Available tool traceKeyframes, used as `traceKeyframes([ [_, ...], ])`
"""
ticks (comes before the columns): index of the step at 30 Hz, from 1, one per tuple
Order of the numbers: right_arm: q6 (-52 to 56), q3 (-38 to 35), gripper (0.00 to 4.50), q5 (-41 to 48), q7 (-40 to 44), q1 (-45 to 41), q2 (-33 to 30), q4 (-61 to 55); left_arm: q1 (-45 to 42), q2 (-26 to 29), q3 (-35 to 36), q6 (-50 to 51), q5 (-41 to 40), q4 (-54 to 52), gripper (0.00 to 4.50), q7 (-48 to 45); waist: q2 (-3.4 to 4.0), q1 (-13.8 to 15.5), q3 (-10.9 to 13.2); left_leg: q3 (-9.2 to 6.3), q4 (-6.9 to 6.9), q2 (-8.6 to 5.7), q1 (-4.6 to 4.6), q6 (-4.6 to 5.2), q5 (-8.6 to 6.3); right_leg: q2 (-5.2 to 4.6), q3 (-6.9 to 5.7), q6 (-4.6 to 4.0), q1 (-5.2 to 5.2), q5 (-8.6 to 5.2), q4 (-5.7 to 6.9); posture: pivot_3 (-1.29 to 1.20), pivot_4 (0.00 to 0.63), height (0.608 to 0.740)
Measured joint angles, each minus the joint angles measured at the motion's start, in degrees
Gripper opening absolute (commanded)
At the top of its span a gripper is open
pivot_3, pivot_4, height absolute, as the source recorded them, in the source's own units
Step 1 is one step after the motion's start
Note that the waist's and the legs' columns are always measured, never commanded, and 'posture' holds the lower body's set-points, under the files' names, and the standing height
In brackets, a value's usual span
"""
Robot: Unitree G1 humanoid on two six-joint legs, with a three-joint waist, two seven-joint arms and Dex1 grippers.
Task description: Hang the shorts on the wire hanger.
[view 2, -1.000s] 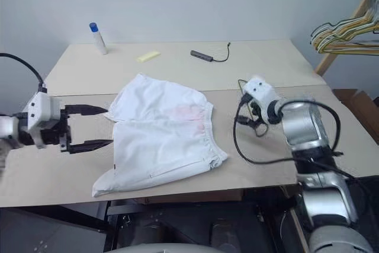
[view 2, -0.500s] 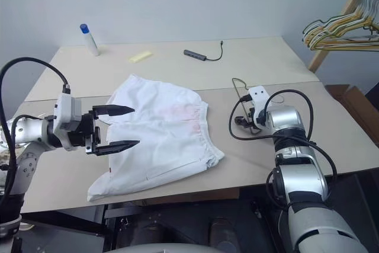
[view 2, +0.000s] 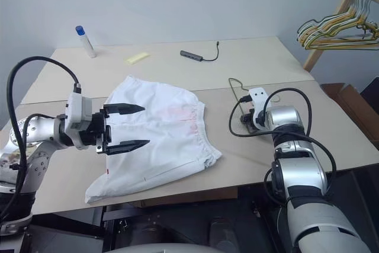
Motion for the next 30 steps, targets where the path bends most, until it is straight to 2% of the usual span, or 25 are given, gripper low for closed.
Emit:
traceKeyframes([
  [1, -0.1, 0.0, 0.08, 0.0, -0.1, 0.0, -0.1, 0.1, 0.0, 0.0, 0.0, -0.1, 0.1, 0.0, 4.50, 0.0, 0.00, 0.0, 0.0, 0.00, 0.00, 0.00, 0.01, 0.00, 0.00, 0.00, 0.00, 0.00, 0.01, 0.00, 0.00, 0.04, 0.000, 0.740],
  [4, -0.4, 0.2, 0.02, -0.1, -0.1, -0.1, -0.2, 0.7, -0.2, -0.1, -0.3, 0.1, 1.4, 0.0, 4.50, 1.7, -0.02, 0.0, -0.1, -0.02, -0.01, 0.00, 0.03, 0.01, -0.01, 0.00, 0.00, 0.00, 0.04, 0.00, 0.00, 0.03, 0.000, 0.740],
  [7, -0.8, 0.6, 0.02, -0.4, -0.3, -0.1, -0.4, 1.0, -3.5, -2.5, -2.2, 3.0, 4.7, 0.3, 4.50, 8.7, -0.08, 0.2, -0.2, -0.14, 0.00, -0.02, 0.08, 0.02, -0.01, -0.01, -0.04, 0.02, 0.20, 0.01, -0.04, 0.03, 0.000, 0.740],
  [12, -0.9, 0.7, 0.02, -0.4, -1.8, 1.6, 0.0, -2.6, -9.9, -12.4, -3.2, 15.2, 3.4, 1.2, 4.50, 22.5, -0.08, 0.2, -0.1, -0.64, 0.01, -0.08, 0.16, 0.03, -0.01, -0.04, -0.05, 0.07, 0.36, 0.04, -0.08, 0.02, 0.000, 0.740],
  [17, 2.7, 0.6, 0.02, 1.5, -1.8, 8.6, 0.5, -20.7, -15.8, -27.3, 3.7, 35.2, -10.2, 6.3, 4.50, 38.2, -0.01, 0.0, -0.1, -0.93, 0.03, -0.15, -0.15, 0.01, 0.00, -0.10, 0.04, 0.13, -0.04, 0.08, 0.02, 0.01, 0.000, 0.740],
  [20, 4.9, 0.5, 0.02, 3.0, -1.3, 11.9, -0.3, -34.2, -17.7, -33.1, 9.4, 42.0, -16.9, 11.2, 4.50, 45.8, 0.00, 0.0, -0.1, -0.95, 0.02, -0.15, -0.18, 0.00, 0.01, -0.09, 0.02, 0.12, -0.09, 0.08, 0.00, 0.01, 0.000, 0.740],
  [24, 5.6, 1.5, 0.02, 4.6, 0.4, 16.9, -1.8, -51.8, -20.1, -37.7, 16.6, 45.2, -23.4, 17.4, 4.50, 53.3, -0.01, 0.3, -0.1, -1.03, 0.04, -0.21, -0.19, 0.03, -0.01, -0.11, -0.07, 0.13, -0.02, 0.08, -0.04, 0.01, 0.000, 0.740],
  [30, -0.7, 4.4, 0.02, 6.0, 1.6, 23.5, -0.2, -65.8, -23.1, -40.8, 21.6, 45.0, -30.7, 20.7, 4.50, 57.1, -0.02, 0.3, -0.1, -1.05, 0.04, -0.32, -0.19, 0.02, 0.00, -0.16, -0.07, 0.13, 0.00, 0.08, -0.08, 0.00, 0.000, 0.740],
])
